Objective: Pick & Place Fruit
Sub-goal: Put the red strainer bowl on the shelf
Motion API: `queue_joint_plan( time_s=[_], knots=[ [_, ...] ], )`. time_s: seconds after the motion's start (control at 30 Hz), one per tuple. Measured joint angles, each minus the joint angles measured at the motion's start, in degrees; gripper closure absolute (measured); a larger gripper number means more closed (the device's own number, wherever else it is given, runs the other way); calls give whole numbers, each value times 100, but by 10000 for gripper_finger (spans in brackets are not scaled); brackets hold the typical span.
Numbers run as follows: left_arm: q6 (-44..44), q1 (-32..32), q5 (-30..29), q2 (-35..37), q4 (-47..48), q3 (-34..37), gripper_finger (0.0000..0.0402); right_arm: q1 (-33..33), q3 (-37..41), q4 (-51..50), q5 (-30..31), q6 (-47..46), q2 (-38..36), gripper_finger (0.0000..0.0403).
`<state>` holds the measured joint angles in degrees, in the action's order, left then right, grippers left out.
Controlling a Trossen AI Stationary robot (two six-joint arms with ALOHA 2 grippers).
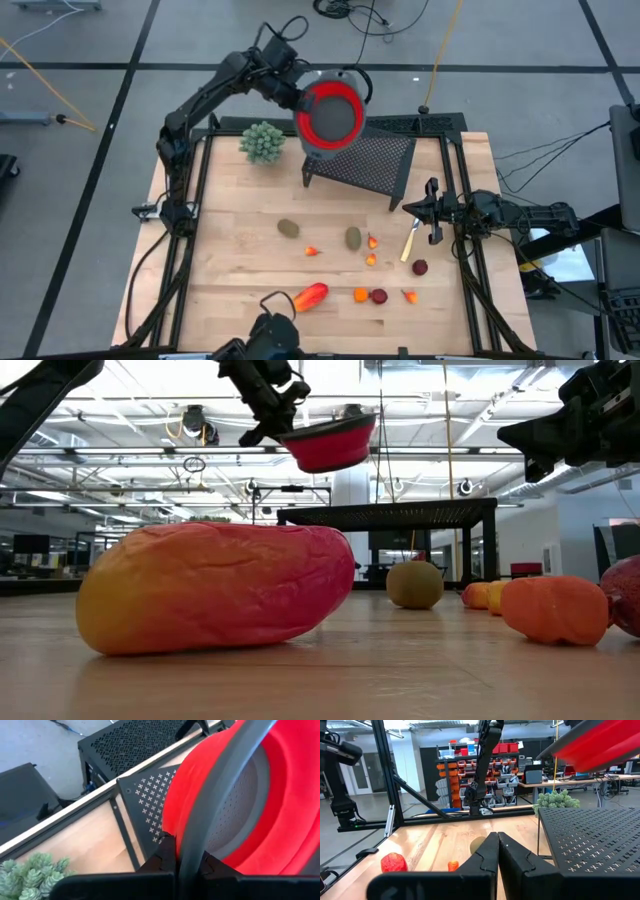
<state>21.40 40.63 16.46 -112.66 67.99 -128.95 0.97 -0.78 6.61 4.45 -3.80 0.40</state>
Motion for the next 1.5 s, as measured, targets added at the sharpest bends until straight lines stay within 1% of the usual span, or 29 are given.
queue_joint_plan(
  time_s=[0.13,0.37,0.43,0.53,0.63,0.87,1.1,1.5],
  knots=[
    [166,114,158,0,-204,0,402,0,1,-1,0,-1,-1,403],
    [242,189,195,-64,-143,0,402,0,2,-2,0,-2,-2,403],
    [300,139,216,-115,-132,9,402,-1,0,0,0,-2,0,403],
    [316,84,438,-151,-20,13,401,0,1,0,0,-2,-1,403],
    [316,-25,528,-217,-4,13,402,0,2,-2,0,-2,0,403],
    [314,-205,638,-487,515,15,401,-2,2,-1,-2,-2,-2,403],
    [342,-344,747,-711,547,15,401,0,1,-1,-2,-2,-2,403],
    [467,-364,670,-804,548,17,401,-1,1,-2,-2,-2,-1,403]
  ],
)
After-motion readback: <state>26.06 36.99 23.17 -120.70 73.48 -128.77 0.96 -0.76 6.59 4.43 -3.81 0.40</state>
